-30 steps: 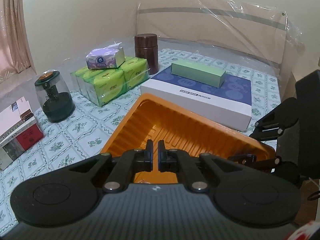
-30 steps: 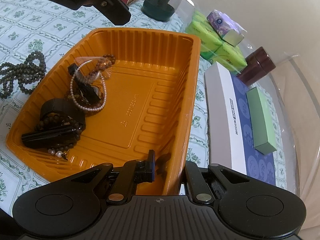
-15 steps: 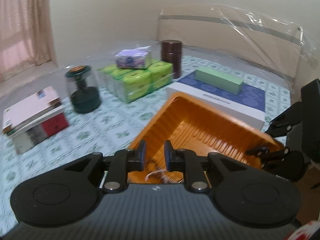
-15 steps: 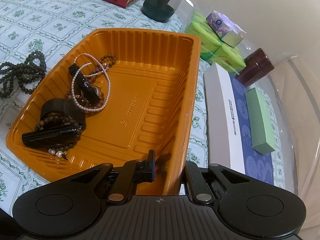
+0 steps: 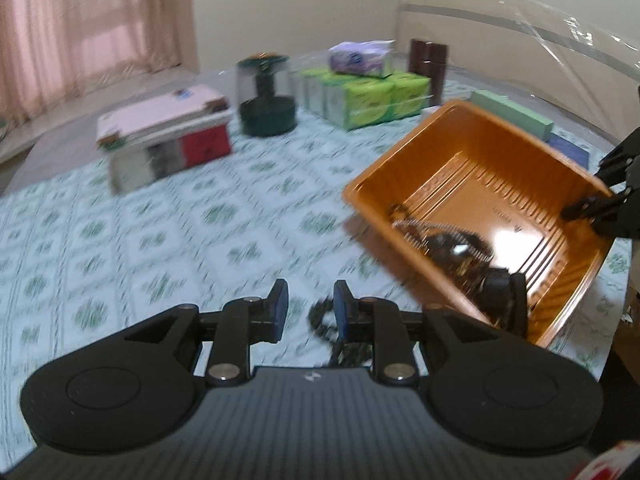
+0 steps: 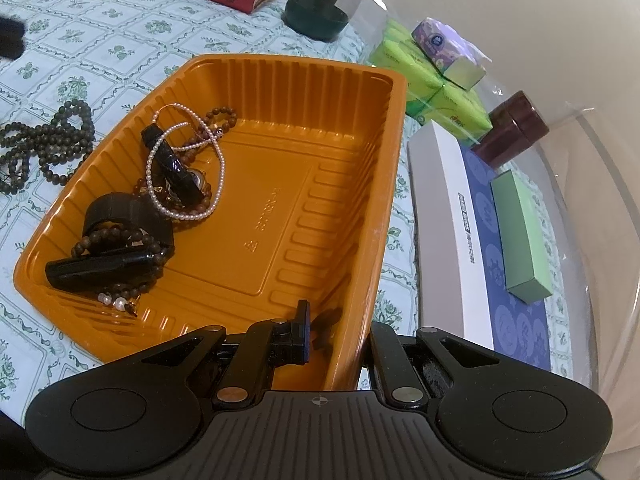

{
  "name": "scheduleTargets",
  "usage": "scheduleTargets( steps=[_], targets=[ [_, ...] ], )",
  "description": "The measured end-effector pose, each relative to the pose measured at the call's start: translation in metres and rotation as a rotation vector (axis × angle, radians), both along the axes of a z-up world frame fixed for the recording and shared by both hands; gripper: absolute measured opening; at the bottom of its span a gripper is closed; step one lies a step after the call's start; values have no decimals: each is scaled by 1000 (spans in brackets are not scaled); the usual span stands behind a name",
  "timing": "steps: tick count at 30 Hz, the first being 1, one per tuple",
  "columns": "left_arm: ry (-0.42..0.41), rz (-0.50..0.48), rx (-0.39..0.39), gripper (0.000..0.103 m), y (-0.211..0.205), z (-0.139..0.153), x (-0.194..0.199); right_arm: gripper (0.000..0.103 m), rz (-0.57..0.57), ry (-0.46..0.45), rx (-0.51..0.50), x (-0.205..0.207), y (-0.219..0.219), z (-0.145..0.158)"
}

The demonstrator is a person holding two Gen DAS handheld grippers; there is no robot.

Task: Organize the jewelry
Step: 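Return the left tool to the dark bead strands and grasp one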

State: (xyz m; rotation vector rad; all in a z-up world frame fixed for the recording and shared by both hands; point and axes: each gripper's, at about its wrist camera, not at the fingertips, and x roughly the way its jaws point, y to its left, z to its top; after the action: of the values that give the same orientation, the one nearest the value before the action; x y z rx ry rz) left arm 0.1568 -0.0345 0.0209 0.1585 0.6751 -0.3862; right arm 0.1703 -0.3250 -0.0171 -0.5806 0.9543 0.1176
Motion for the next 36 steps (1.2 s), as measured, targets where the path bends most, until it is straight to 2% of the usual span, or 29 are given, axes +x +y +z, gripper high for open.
scheduleTargets(
  steps=[3,9,13,22,32,36],
  targets=[
    [14,34,-8,23,13,-9,-10,10,0,1,1,0,0,0],
    [21,71,-13,31,25,-23,-28,10,0,1,1,-1,-1,0],
    [34,62,16,32,21,-36,-37,10,0,2,2,0,-1,0],
    [39,-4,23,33,-4,-57,-47,10,1,1,-3,0,0,0],
    [25,-26,158,33,-7,-79,-27,10,0,5,-2,0,-1,0],
    [6,-78,224,33,-7,-87,-24,10,-5,11,2,2,-2,-1]
  ],
)
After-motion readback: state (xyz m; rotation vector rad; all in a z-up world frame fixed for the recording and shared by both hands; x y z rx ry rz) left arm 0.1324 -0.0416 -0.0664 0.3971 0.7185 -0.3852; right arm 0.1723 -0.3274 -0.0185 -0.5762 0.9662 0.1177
